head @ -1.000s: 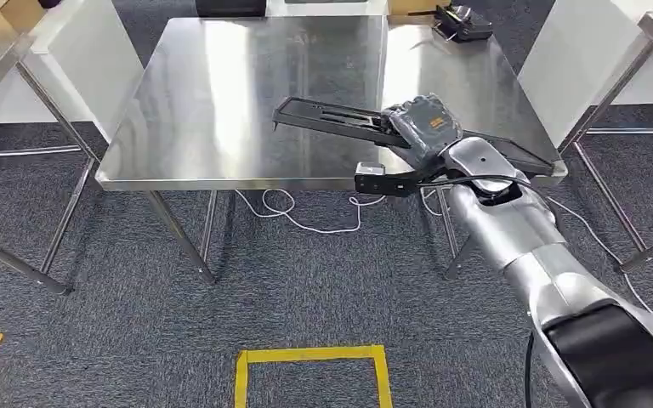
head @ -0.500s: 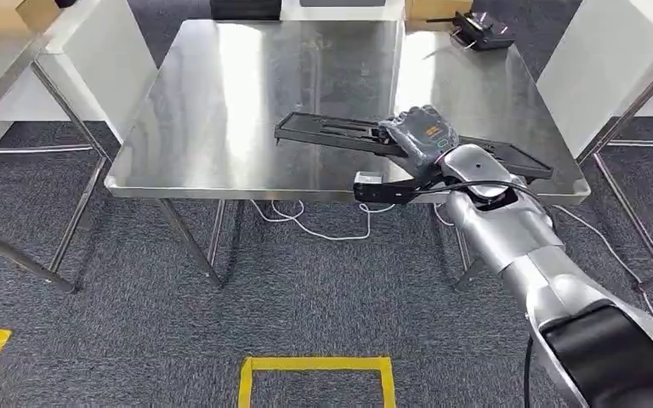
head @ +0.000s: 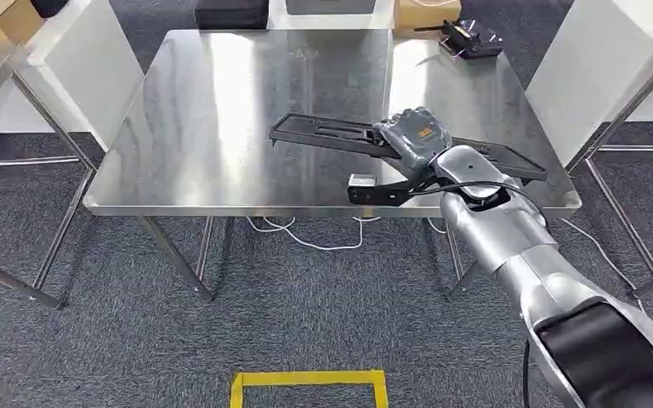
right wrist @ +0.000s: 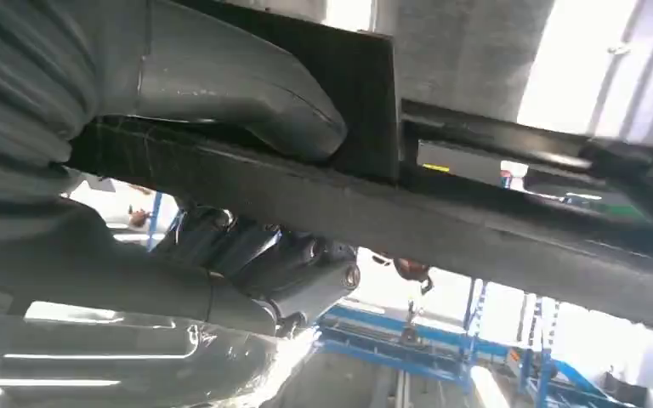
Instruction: Take the parts from the cabinet and place them on the table.
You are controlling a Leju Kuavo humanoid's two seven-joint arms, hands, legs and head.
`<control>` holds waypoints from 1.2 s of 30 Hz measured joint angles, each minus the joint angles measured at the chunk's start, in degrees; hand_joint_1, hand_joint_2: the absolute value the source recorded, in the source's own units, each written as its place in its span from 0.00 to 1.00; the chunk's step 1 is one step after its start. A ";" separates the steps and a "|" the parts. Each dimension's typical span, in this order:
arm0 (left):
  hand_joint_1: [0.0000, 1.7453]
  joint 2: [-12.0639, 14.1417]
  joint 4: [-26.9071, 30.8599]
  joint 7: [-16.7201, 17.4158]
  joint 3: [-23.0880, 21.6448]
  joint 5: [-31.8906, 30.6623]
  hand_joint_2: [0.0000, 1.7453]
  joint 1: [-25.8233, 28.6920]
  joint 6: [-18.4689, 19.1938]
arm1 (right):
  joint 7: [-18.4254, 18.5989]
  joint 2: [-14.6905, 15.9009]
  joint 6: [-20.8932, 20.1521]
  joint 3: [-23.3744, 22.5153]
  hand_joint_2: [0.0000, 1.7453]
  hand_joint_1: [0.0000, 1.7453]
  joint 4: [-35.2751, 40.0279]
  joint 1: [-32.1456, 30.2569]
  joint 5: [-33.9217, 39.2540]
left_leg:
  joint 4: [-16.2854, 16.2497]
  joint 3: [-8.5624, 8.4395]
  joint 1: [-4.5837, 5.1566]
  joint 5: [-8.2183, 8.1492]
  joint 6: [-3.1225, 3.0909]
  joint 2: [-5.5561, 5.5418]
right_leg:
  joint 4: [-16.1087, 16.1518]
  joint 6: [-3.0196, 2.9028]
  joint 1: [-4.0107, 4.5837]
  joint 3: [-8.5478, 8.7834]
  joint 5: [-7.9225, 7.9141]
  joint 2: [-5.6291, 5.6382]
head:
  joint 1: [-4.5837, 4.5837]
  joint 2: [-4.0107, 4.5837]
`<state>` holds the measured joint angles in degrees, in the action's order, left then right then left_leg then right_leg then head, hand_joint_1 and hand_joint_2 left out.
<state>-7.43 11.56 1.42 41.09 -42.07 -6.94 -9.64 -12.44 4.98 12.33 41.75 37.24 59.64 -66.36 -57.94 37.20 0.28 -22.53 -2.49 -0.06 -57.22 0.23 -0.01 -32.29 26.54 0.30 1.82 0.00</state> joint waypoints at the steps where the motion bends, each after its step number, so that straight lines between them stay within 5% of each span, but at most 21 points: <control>1: 0.00 0.00 0.00 -0.02 0.15 0.00 1.00 0.00 0.00 | 0.00 0.00 0.02 0.02 1.00 1.00 0.00 -0.09 -0.04 | 0.04 -0.04 0.16 -0.25 -0.33 -0.05 | 0.23 0.37 -0.18 0.17 0.20 -0.03 | -0.18 0.00; 4: 0.00 -0.09 0.02 -0.07 0.35 0.09 1.00 0.13 -0.07 | 0.09 0.00 0.09 0.00 1.00 1.00 0.07 0.15 -0.02 | 1.77 -1.68 -0.50 -0.12 -1.07 -0.03 | -2.05 0.70 0.08 -0.83 1.34 -0.23 | -0.26 0.00; 6: 0.00 -0.09 0.02 -0.11 0.55 0.09 1.00 -0.04 -0.13 | 0.13 0.04 0.13 0.00 1.00 1.00 0.00 0.26 -0.07 | 1.72 -2.20 -0.48 -0.62 -1.55 -0.04 | -10.63 0.40 -0.25 -5.65 4.35 -0.21 | -0.15 0.00; 8: 0.00 -0.09 0.02 -0.11 0.65 0.09 1.00 -0.02 -0.13 | 0.18 0.13 0.13 0.11 1.00 1.00 -0.26 -0.28 -0.18 | 1.69 -2.86 -0.47 -1.32 -1.48 -0.27 | -18.42 0.84 -0.53 -10.70 5.92 -0.19 | -0.31 0.00; 10: 0.00 -0.11 0.00 -0.11 0.68 0.15 1.00 0.14 -0.07 | 0.20 0.13 0.11 0.11 1.00 1.00 -0.48 -0.50 -0.20 | 1.64 -3.88 -0.53 -2.13 -1.13 -0.52 | -15.64 2.18 -0.92 -10.68 3.01 -0.22 | -0.31 0.00; 13: 0.00 -0.17 0.00 -0.11 0.70 0.17 1.00 0.20 -0.04 | 0.22 0.13 0.13 0.11 1.00 1.00 -0.52 -0.38 -0.20 | 1.44 -5.31 -0.51 -3.78 0.06 -0.63 | -0.46 3.99 -1.93 -5.18 -4.73 -0.64 | -0.35 0.00; 15: 0.00 -0.09 0.00 -0.15 0.72 0.17 1.00 0.07 -0.02 | 0.24 0.11 0.15 0.15 1.00 1.00 -0.72 -0.23 -0.26 | 0.95 -5.48 -0.23 -4.66 0.69 -0.67 | 0.01 2.58 -1.68 -4.17 -4.06 -0.45 | -0.35 0.00; 17: 0.00 -0.09 0.00 -0.20 0.72 0.17 1.00 0.09 0.04 | 0.26 0.22 0.15 0.20 1.00 1.00 -0.83 -0.22 -0.37 | 1.04 -5.61 -0.54 -5.00 1.15 -0.65 | -0.35 1.85 -1.22 -4.32 -3.59 -0.35 | -0.09 0.00; 19: 0.00 0.15 0.04 -0.22 0.74 0.20 1.00 0.14 0.02 | 0.28 0.15 0.22 0.17 1.00 1.00 -0.83 -0.11 -0.59 | -0.01 -5.65 -0.87 -6.07 1.76 -0.38 | -0.18 1.04 -1.83 -3.64 -3.25 -0.08 | 0.00 0.00; 22: 0.00 0.09 0.02 -0.31 0.74 0.17 1.00 0.10 0.02 | 0.28 -0.02 0.22 0.28 1.00 1.00 -0.87 -0.18 -0.70 | -13.31 1.84 -1.08 -11.42 2.65 -0.13 | -0.19 -0.26 -1.62 -2.65 -2.29 -0.10 | 0.28 0.00; 23: 0.00 0.09 0.02 -0.31 0.74 0.17 1.00 0.15 0.02 | 0.28 -0.11 0.22 0.42 1.00 1.00 -0.96 -0.34 -0.74 | -17.13 4.70 -1.08 -11.97 2.70 -0.13 | -0.22 -0.37 -1.48 -2.34 -1.95 -0.08 | 0.28 0.00; 25: 0.00 0.09 0.02 -0.31 0.74 0.20 1.00 0.25 0.02 | 0.28 -0.15 0.22 0.57 1.00 1.00 -1.01 -0.57 -0.77 | -16.09 6.04 -1.08 -8.56 2.41 -0.12 | -0.22 -0.24 -1.34 -1.38 -1.17 0.06 | 0.28 0.00; 28: 0.00 0.22 0.02 -0.31 0.76 0.20 1.00 0.26 0.04 | 0.28 -0.26 0.24 0.70 1.00 1.00 -1.01 -0.39 -0.79 | -1.52 1.07 -0.93 1.53 1.14 -0.12 | -0.08 0.12 -1.24 0.70 0.27 0.12 | 0.28 0.00; 33: 0.00 0.22 0.02 -0.31 1.20 0.42 1.00 0.14 -0.04 | 0.26 -0.33 0.24 0.96 1.00 1.00 -1.11 -0.05 -0.79 | 0.44 -0.70 -0.27 -0.82 -0.10 -0.12 | 0.76 1.54 -0.55 1.25 1.03 0.17 | 0.52 0.00; 35: 0.00 0.13 0.00 -0.33 1.27 0.52 1.00 0.29 -0.04 | 0.26 -0.22 0.28 0.94 1.00 1.00 -1.14 0.14 -0.66 | 1.25 -1.79 -0.72 -0.89 -0.88 -0.09 | -3.41 1.38 -0.60 -0.91 2.64 -0.01 | 0.22 0.00; 36: 0.00 0.18 0.00 -0.33 1.31 0.61 1.00 0.24 -0.02 | 0.26 -0.24 0.28 0.96 1.00 1.00 -1.16 0.15 -0.55 | 1.25 -2.03 -0.70 -1.13 -1.20 -0.11 | -7.96 1.07 -0.62 -3.53 4.13 -0.01 | 0.13 0.00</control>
<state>-7.26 11.56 1.09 42.40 -41.46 -6.70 -9.66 -12.17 4.74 12.61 42.71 36.09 59.79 -66.90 -56.69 35.16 -0.42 -23.66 -3.69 -0.17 -65.17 1.29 -0.63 -35.82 30.67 0.28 1.94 0.00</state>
